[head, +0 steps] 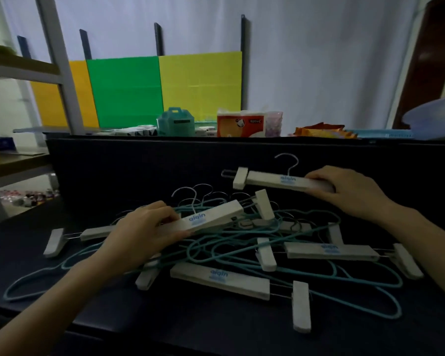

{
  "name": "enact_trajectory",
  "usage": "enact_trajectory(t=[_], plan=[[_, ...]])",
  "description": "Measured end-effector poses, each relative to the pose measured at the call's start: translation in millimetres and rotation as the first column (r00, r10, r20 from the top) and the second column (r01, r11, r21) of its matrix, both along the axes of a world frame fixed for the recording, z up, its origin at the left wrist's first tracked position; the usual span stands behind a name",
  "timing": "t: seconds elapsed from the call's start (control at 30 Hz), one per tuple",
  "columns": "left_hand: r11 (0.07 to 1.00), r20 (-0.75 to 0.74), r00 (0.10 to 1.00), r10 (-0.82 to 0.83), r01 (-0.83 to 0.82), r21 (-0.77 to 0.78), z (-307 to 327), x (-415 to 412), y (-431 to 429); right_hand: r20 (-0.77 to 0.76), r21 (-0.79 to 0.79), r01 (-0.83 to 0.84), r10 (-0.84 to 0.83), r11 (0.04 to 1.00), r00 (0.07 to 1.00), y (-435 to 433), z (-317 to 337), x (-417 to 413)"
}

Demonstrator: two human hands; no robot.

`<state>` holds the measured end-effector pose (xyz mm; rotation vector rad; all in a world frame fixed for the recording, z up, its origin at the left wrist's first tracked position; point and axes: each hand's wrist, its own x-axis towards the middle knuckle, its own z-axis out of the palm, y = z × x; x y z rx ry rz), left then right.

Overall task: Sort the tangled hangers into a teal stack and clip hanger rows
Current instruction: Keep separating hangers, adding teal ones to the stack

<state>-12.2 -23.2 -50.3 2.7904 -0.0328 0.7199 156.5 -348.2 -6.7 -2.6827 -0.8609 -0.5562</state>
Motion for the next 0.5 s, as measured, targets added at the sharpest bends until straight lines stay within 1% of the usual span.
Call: enact_trajectory(t=[0.17,0.33,0.43,0.5], plan=[[0.997,-0.003,0.997,-0.080,0.080,0.000,5,9,-6,0.059,0.167,0.066,-0.077,0.984,0.995,-6,8,-19],[0.982,-0.008,0.984,-0.178,0.178,0.059,5,20,-17,0.044,0.234,0.129,-0.143,0.964,0.989,-23,7,-46],[0.971,-0.004,0.972,-0.235,0.235,0.049,9,26,-31,0.042,0.265,0.171,-0.189,0.949,0.981,-45,8,-65],[0.959,0.034,0.959,-0.282,0.281,0.037,12,31,-44,0.056,0.274,0.201,-0.224,0.940,0.973,-62,7,-79]])
